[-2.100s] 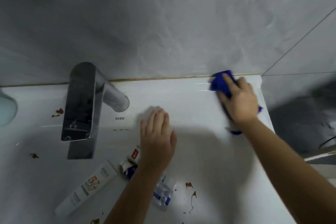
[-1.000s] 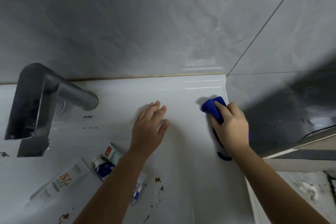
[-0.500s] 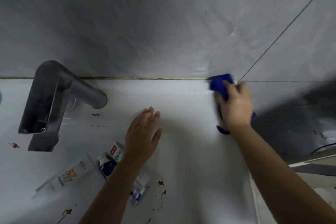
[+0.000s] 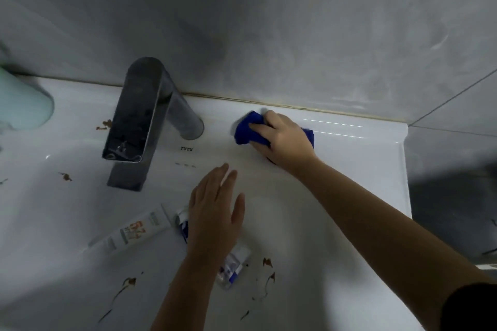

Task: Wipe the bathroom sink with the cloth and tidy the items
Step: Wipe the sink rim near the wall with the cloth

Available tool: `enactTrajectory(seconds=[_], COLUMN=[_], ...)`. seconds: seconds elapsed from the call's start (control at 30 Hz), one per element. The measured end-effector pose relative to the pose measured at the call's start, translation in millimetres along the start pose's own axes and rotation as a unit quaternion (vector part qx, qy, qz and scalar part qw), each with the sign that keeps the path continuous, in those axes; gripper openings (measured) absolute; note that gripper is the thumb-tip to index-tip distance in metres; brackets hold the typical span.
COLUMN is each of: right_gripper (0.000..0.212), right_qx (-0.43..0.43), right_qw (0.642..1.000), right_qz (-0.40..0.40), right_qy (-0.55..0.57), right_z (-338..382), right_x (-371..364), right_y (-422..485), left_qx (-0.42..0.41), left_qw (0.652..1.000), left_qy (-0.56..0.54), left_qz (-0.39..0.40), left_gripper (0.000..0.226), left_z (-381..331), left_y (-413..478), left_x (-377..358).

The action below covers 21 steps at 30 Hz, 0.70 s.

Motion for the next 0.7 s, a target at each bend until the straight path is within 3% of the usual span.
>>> enactTrajectory(seconds=[0.17, 0.4, 0.6, 0.7], right_gripper=[0.032, 0.036, 0.034, 0.037], right_qx=[0.045, 0.107, 0.016, -0.025], right_qw=[0.997, 0.993, 0.999, 0.996], right_qz=[0.061, 0.058, 0.013, -0.062], right_qy=[0.007, 0.001, -0.043, -0.052], right_z=[43.9, 41.4, 22.1, -0.3], right_x=[-46.6, -19.9, -20.2, 5.2], right_y=[50.0, -13.2, 28.1, 12.8], left_qx=[0.03, 0.022, -0.003, -0.016], left_qw=[0.999, 0.999, 0.999, 0.999], left_qy=[0.017, -0.004, 0.002, 0.015], left_qz=[-0.014, -0.026, -0.036, -0.029], left_gripper=[0.043, 0.039, 0.038, 0.039], left_z=[26.0, 12.3, -0.2, -4.5], left_y=[-11.4, -17.0, -16.1, -10.2], left_x=[9.2, 9.8, 16.1, 14.6])
Point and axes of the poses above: each hand's wrist, its own y-axis towards the middle knuckle, its own x-axis out of the back of the hand, z = x × y, the point moved 8 cm from there along y, towards the middle knuckle, and after that the axes turned 11 degrees about y, right-handed, at the moved point
